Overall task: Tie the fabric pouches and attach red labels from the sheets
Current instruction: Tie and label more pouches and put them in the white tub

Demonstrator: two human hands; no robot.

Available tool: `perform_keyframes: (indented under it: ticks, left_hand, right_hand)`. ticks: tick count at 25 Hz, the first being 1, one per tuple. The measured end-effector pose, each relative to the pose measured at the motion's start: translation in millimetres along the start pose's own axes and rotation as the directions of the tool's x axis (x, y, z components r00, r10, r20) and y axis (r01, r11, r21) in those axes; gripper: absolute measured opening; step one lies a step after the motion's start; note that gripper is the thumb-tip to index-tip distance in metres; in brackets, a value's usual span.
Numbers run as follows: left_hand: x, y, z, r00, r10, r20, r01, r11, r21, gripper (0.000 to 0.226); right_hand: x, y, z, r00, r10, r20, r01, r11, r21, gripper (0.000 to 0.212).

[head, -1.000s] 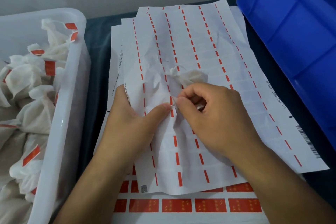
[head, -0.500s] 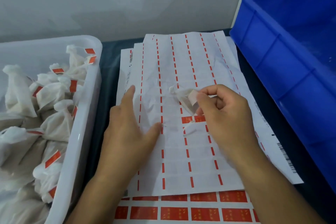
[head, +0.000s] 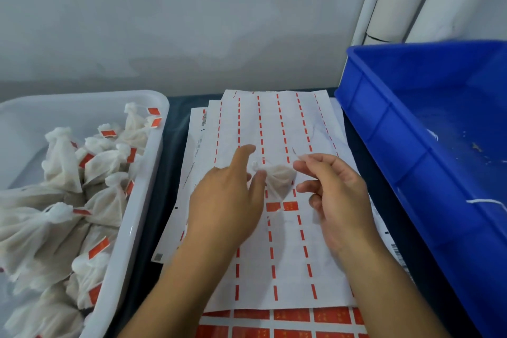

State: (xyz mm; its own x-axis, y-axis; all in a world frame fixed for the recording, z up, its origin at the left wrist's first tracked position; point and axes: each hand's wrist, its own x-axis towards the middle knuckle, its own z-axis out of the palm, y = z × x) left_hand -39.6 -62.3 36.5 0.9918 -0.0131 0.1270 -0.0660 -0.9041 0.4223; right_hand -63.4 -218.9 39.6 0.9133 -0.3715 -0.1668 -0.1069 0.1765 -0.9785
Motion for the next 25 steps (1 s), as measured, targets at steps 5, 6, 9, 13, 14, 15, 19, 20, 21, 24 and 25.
perform_keyframes:
  ticks: [5,6,9,13,14,15,19,20,21,24,25]
  left_hand:
    - [33,9,10,0.998,-0.038,0.051,0.042,0.997,-0.067,0.040]
    - [36,8,11,0.997,-0.051,0.054,0.057,0.989,-0.134,0.034]
    - [33,4,12,0.998,-0.045,0.033,0.053,0.944,-0.327,0.023]
    - [18,3,7,0.999,0.008,-0.036,-0.024,0.873,-0.487,0.015]
    - [14,2,5,0.999,0.017,-0.050,-0.042,0.842,-0.538,0.018]
    - [9,0,2,0.998,0.025,-0.054,-0.051,0.815,-0.577,0.022]
    - [-10,-8,-11,0.999,0.039,-0.019,-0.042,0.750,-0.660,0.031]
    - [-13,-9,-13,0.999,0.036,-0.005,-0.030,0.731,-0.681,0.031]
    - [-16,-11,-14,0.999,0.030,0.010,-0.015,0.714,-0.700,0.030]
    - [-24,-16,-15,0.999,0.035,0.040,0.006,0.668,-0.744,0.028]
    - [-26,-18,-14,0.998,0.050,0.047,0.003,0.660,-0.751,0.027]
  right_hand:
    - [2,-1,-2,1.000,-0.018,-0.019,0.019,0.999,0.041,0.016]
    - [2,-1,-3,0.999,-0.022,-0.023,0.023,0.998,0.051,0.016]
    - [4,0,-3,0.998,-0.054,-0.038,0.054,0.998,0.021,0.012]
    - [6,4,-3,0.996,-0.085,-0.023,0.083,0.995,-0.061,0.008]
    - [6,6,-3,0.996,-0.092,-0.012,0.091,0.993,-0.072,0.010]
    - [5,6,-3,0.995,-0.099,-0.001,0.099,0.993,-0.070,0.009]
    - [2,5,-2,0.987,-0.157,0.043,0.160,0.983,-0.085,0.010]
    - [0,4,-2,0.983,-0.173,0.063,0.179,0.979,-0.096,0.013]
    - [-1,3,-1,0.977,-0.193,0.091,0.203,0.973,-0.112,0.014]
    - [-8,4,2,0.936,-0.283,0.209,0.319,0.933,-0.164,0.011]
    - [-10,4,2,0.914,-0.312,0.259,0.360,0.917,-0.168,0.009]
